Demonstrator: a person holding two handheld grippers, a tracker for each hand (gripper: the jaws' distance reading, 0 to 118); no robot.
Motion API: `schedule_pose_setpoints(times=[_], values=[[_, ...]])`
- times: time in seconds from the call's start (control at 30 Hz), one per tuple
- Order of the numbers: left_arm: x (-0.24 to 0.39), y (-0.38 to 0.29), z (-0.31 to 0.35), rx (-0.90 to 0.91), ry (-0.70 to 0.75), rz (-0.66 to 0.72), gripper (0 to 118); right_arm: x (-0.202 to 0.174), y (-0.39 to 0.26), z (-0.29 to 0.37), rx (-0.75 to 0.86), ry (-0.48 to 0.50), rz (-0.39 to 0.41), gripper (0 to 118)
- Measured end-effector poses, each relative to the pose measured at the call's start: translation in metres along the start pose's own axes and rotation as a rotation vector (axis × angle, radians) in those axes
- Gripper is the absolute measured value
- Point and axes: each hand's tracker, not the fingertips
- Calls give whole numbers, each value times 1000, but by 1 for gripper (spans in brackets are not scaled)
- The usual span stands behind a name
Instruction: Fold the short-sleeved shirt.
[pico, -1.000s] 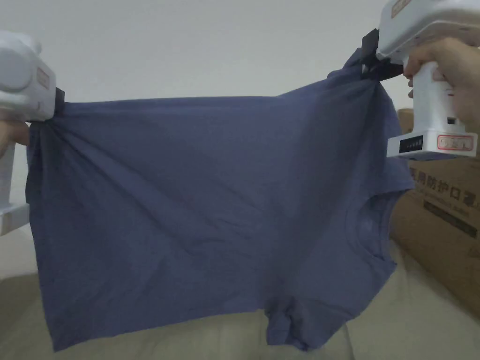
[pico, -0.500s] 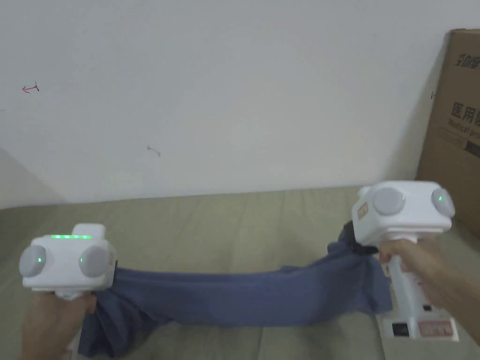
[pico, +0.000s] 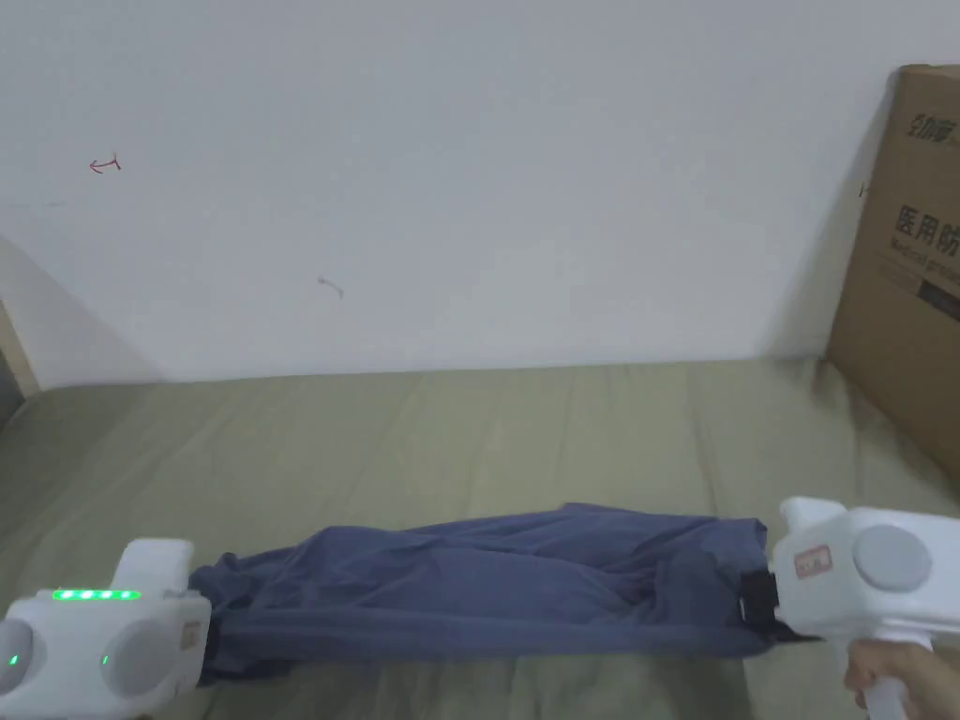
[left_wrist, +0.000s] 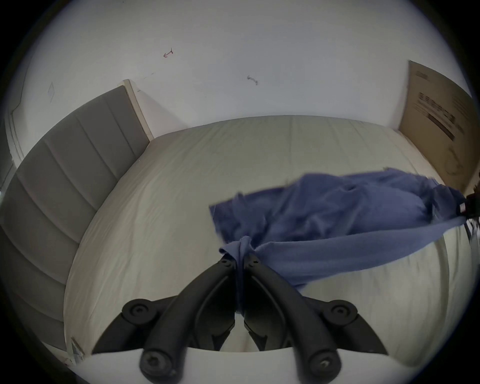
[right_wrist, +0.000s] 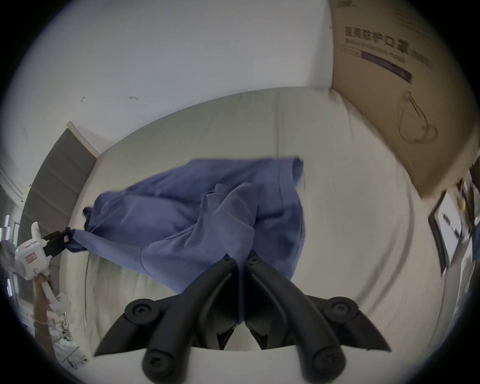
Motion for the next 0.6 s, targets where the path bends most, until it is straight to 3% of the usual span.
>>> schedule_pose_setpoints(times=[0.07, 0.23, 0.33, 0.43, 0.6], values=[[-9, -33, 38, -10, -14, -11, 2, 3, -47, 28, 5, 22, -3, 0], [-33, -112, 140, -22, -88, -47, 2, 1, -175, 99, 70, 28, -110, 0], [-35, -166, 185, -9, -26, -128, 2, -4, -249, 128, 45, 18, -85, 0], [-35, -219, 212, -61, -19, -191, 2, -5, -310, 151, 21, 29, -137, 0], [-48, -292, 235, -120, -42, -95, 2, 7, -370, 174, 3, 13, -192, 0]])
